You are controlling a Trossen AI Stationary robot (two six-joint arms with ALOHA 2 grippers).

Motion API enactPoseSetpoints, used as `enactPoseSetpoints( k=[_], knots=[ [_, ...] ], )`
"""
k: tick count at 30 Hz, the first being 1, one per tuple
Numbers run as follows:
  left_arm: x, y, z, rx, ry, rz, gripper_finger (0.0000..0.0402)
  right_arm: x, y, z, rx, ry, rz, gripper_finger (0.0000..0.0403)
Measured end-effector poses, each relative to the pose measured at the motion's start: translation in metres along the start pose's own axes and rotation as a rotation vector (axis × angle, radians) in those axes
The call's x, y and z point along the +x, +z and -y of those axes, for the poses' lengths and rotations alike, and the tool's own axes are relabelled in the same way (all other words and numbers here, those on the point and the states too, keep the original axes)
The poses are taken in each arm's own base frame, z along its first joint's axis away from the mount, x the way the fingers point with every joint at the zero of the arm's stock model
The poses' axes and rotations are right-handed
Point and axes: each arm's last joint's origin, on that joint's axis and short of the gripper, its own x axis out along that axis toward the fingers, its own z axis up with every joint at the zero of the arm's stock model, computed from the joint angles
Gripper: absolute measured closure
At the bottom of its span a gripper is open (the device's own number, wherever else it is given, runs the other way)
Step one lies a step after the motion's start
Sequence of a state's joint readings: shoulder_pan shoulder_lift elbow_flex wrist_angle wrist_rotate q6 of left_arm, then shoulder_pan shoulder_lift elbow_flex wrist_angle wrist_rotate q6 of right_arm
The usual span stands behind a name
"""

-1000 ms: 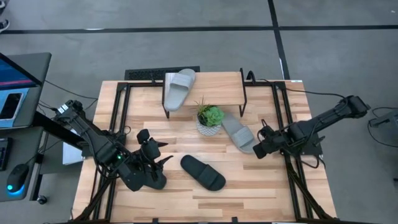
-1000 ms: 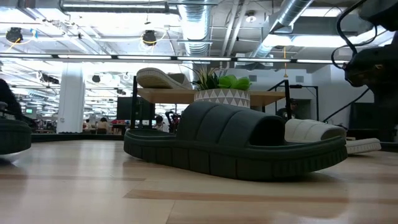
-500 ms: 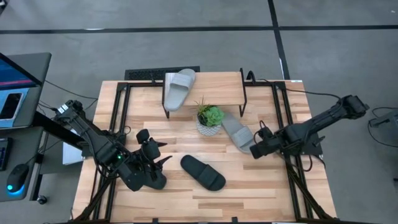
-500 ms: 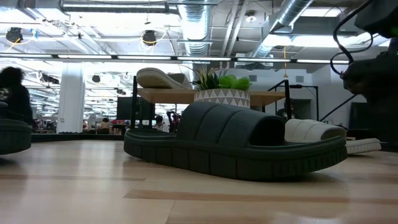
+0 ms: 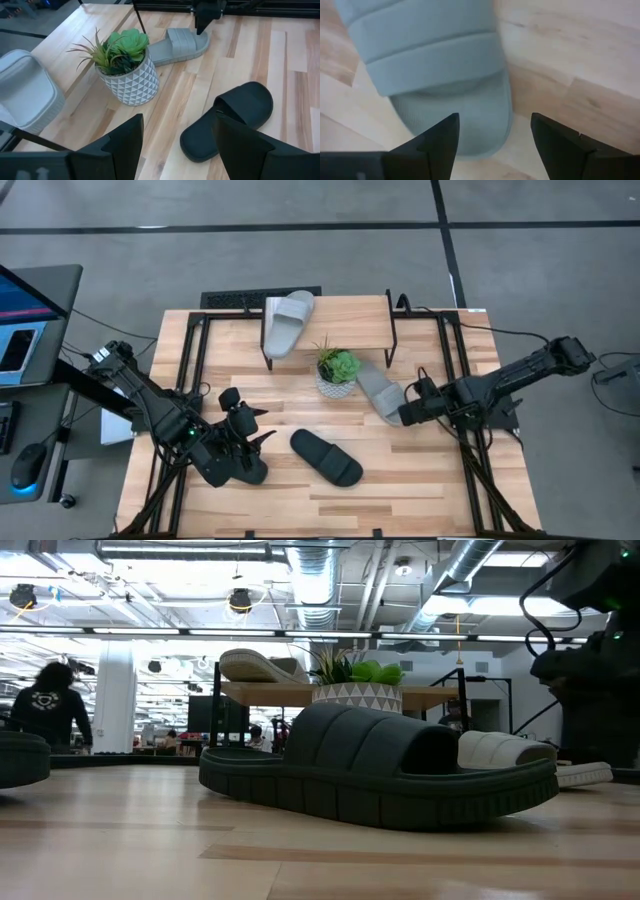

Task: Pick and place slides into the shelf
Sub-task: Put the gray slide on the shelf

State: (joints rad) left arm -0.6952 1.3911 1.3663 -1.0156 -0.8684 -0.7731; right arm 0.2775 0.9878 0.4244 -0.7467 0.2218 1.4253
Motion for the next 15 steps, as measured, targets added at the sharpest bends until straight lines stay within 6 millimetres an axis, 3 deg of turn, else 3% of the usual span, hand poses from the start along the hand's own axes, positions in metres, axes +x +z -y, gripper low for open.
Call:
enactPoseSetpoints(
  k=[15],
  knots=[
    [0.0, -0.001, -0.001, -0.001, 0.008, -0.007, 0.0178, 0.0009, 0.0026, 0.0006, -0.012, 0.005, -0.064, 0.0166]
  ],
)
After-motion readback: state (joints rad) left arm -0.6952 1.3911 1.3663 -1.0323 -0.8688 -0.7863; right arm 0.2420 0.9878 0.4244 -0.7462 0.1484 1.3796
